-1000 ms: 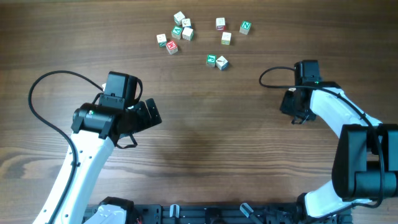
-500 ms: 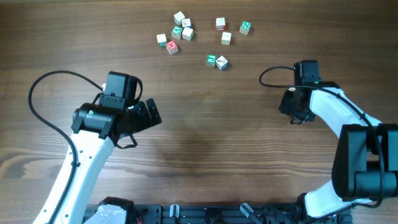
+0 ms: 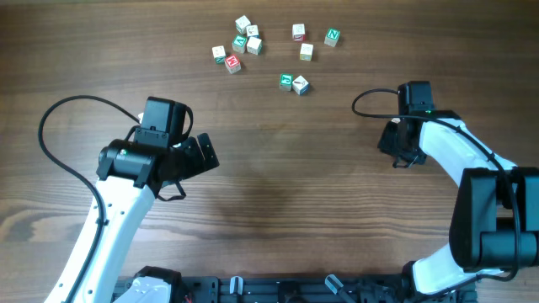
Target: Form a circle
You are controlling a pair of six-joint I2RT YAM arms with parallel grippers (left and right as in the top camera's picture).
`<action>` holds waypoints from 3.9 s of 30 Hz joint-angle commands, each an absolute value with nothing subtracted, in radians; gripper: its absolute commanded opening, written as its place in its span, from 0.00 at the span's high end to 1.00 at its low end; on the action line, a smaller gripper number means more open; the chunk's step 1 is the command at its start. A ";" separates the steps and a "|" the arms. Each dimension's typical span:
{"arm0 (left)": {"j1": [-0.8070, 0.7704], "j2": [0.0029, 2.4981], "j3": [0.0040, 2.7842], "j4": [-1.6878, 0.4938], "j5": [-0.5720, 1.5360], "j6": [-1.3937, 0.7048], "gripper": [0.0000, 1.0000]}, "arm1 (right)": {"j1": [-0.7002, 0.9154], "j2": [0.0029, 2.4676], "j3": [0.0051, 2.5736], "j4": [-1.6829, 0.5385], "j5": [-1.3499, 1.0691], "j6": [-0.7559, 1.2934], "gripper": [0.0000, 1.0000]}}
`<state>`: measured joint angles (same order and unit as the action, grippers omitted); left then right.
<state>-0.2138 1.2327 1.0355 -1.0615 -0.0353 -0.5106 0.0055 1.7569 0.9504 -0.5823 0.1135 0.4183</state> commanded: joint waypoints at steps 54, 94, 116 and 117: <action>-0.206 1.230 1.034 -1.061 -0.031 -0.506 0.00 | -0.211 1.597 0.955 -0.471 0.210 0.857 0.96; -0.206 1.230 1.034 -1.061 -0.031 -0.506 0.00 | -0.229 1.733 0.955 -0.397 0.001 0.682 0.96; -0.206 1.230 1.034 -1.061 -0.031 -0.506 0.00 | -0.231 1.771 0.955 -0.218 -0.029 0.524 0.96; -0.206 1.230 1.034 -1.061 -0.031 -0.506 0.00 | -0.231 1.778 0.955 -0.216 -0.029 0.525 0.96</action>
